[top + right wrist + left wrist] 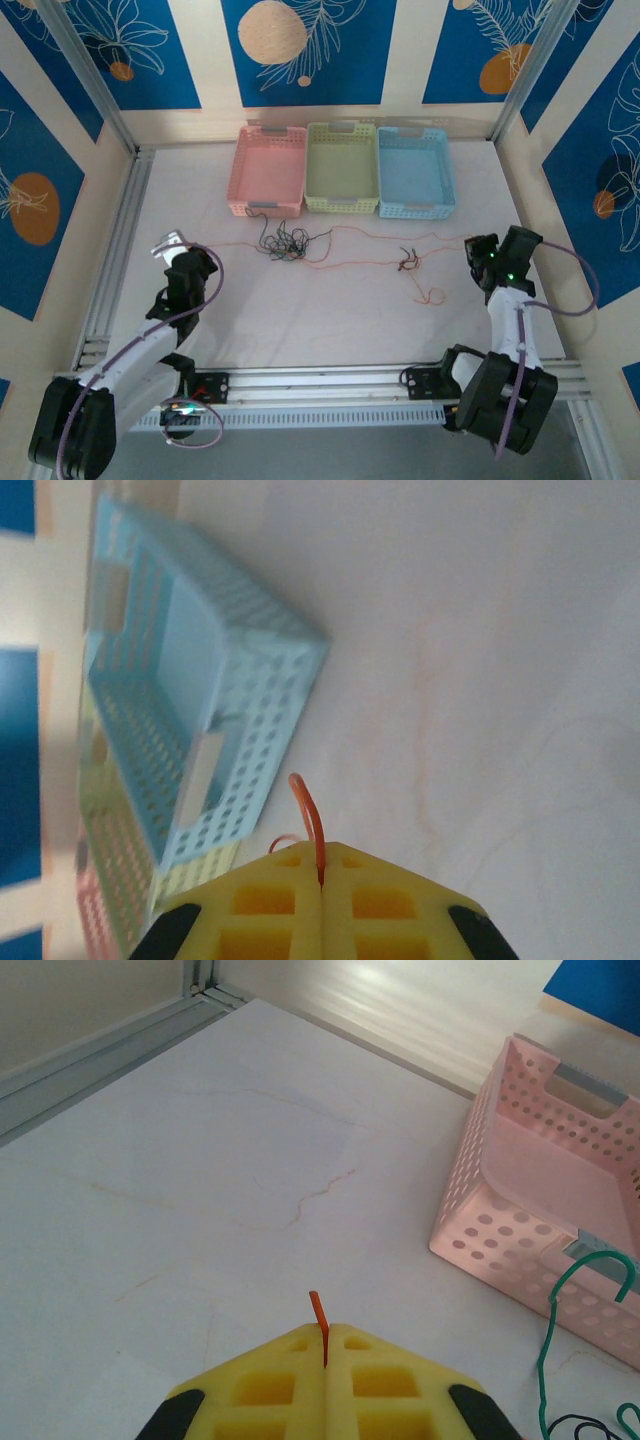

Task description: Untangle the cables

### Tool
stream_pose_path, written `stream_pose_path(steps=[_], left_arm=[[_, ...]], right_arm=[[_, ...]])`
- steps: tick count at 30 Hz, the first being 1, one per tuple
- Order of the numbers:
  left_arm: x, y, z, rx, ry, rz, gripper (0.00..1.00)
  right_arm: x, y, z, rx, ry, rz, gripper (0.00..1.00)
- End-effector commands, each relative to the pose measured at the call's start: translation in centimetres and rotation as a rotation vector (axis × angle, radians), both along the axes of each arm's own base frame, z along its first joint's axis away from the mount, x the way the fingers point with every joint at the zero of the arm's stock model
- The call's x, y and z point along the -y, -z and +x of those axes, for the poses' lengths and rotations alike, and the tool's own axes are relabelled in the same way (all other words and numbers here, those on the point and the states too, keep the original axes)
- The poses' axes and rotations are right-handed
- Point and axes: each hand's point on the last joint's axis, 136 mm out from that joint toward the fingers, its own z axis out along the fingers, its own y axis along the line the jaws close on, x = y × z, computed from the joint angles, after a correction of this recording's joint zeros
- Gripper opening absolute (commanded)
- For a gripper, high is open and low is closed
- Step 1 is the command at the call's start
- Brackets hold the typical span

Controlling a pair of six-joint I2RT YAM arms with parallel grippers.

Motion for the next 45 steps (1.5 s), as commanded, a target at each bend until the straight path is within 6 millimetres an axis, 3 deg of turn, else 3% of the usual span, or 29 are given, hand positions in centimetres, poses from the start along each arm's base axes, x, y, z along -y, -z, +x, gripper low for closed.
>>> stream_pose_path(steps=[1, 6, 8, 12, 17, 23, 26, 29, 32, 39, 44, 45], left_arm=[[-0.3, 0.2, 0.1, -0.003, -0.009, -0.007, 0.0], [-0.2, 0.3, 0.2, -0.007, -0.001, -0.005, 0.0], [-0.1, 0.3, 0.2, -0.007, 0.0, -0.006, 0.0], [-0.1, 0.3, 0.3, -0.008, 0.003, -0.005, 0.0], [-0.1, 0.4, 0.3, -0.01, 0.003, -0.004, 0.0], [-0.1, 0.4, 0.3, -0.013, 0.004, -0.005, 0.0], [-0.1, 0.5, 0.3, -0.017, 0.002, -0.004, 0.0], [-0.1, 0.5, 0.4, -0.018, -0.001, -0.004, 0.0], [0.0, 0.5, 0.4, -0.02, 0.006, -0.006, 0.0], [0.9, 0.6, 1.0, -0.033, 0.057, -0.002, 0.0], [1.6, 0.7, 1.4, -0.045, 0.095, 0.001, 0.0], [1.8, 0.7, 1.6, -0.046, 0.107, 0.0, 0.06]], right_arm=[[-4.3, -7.0, 2.5, 0.212, -0.253, -0.052, 0.0], [-10.4, -16.2, 2.7, 0.406, -0.482, -0.201, 0.0], [-11.2, -19.9, 2.4, 0.473, -0.507, -0.237, 0.0], [-10.3, -27.9, 1.7, 0.597, -0.456, -0.314, 0.0], [-9.7, -35.7, 1.2, 0.706, -0.442, -0.354, 0.0], [-9.5, -42.4, 0.5, 0.822, -0.431, -0.355, 0.0], [-10.4, -44.1, 0.8, 0.847, -0.487, -0.319, 0.0], [-11.4, -43.5, 1.5, 0.839, -0.528, -0.271, 0.0], [-13.7, -40.3, 2.6, 0.795, -0.595, -0.25, 0.0], [-20.4, -26.6, 5.1, 0.584, -0.761, -0.157, 0.0], [-24.0, -18.2, 5.7, 0.446, -0.847, -0.123, 0.0], [-24.9, -16.7, 5.9, 0.417, -0.871, -0.121, 0.0]])
